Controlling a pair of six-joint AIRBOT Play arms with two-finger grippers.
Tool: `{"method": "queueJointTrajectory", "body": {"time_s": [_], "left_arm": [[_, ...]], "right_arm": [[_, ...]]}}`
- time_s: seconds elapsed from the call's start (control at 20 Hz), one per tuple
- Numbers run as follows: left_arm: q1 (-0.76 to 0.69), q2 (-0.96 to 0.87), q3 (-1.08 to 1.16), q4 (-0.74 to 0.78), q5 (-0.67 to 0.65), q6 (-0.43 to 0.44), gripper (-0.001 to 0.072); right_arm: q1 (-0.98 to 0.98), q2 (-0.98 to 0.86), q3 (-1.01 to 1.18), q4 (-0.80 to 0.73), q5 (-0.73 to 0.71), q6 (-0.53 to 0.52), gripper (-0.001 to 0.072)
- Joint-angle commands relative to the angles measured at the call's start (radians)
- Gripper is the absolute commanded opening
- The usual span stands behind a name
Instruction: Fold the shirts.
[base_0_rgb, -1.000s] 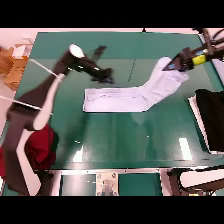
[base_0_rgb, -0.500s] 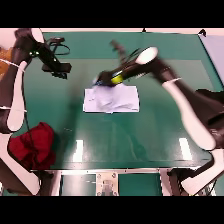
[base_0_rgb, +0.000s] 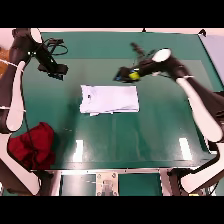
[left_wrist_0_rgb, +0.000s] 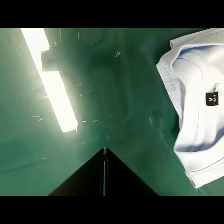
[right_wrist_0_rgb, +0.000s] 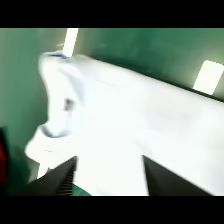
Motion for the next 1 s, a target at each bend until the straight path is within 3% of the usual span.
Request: {"method": "queueJointTrajectory", "body": {"time_s": [0.0, 0.1, 0.25, 0.5, 0.55, 0.6, 0.8, 0.95], "left_arm": [[0.0, 0.0, 0.0, 0.005, -0.002, 0.003, 0.0023], [0.0, 0.0, 0.0, 0.005, -0.002, 0.003, 0.0023], [0.0, -0.001, 0.0, 0.005, -0.001, -0.003, 0.0023], [0.0, 0.0, -0.017, 0.004, -0.003, -0.005, 0.0023], [0.0, 0.0, -0.034, 0.004, -0.005, -0.005, 0.0023], [0.0, 0.0, -0.051, 0.004, -0.006, -0.005, 0.0023], [0.0, 0.0, -0.069, 0.005, -0.005, -0.005, 0.0023], [0.0, 0.0, -0.069, 0.005, -0.008, -0.005, 0.0023]], "right_arm": [[-0.223, 0.064, -0.144, -0.057, 0.106, 0.028, 0.0569], [-0.273, 0.056, -0.278, -0.036, 0.076, 0.023, 0.0591], [-0.24, 0.004, -0.405, 0.144, -0.002, -0.084, 0.0591], [-0.102, -0.104, -0.374, 0.343, -0.052, -0.151, 0.0568], [-0.087, -0.106, -0.35, 0.372, -0.048, -0.169, 0.035], [-0.081, -0.104, -0.32, 0.391, -0.029, -0.188, 0.0011], [-0.132, -0.025, -0.153, 0.407, 0.082, -0.169, 0.0012], [-0.28, 0.11, -0.058, 0.407, 0.1, -0.121, 0.0012]]}}
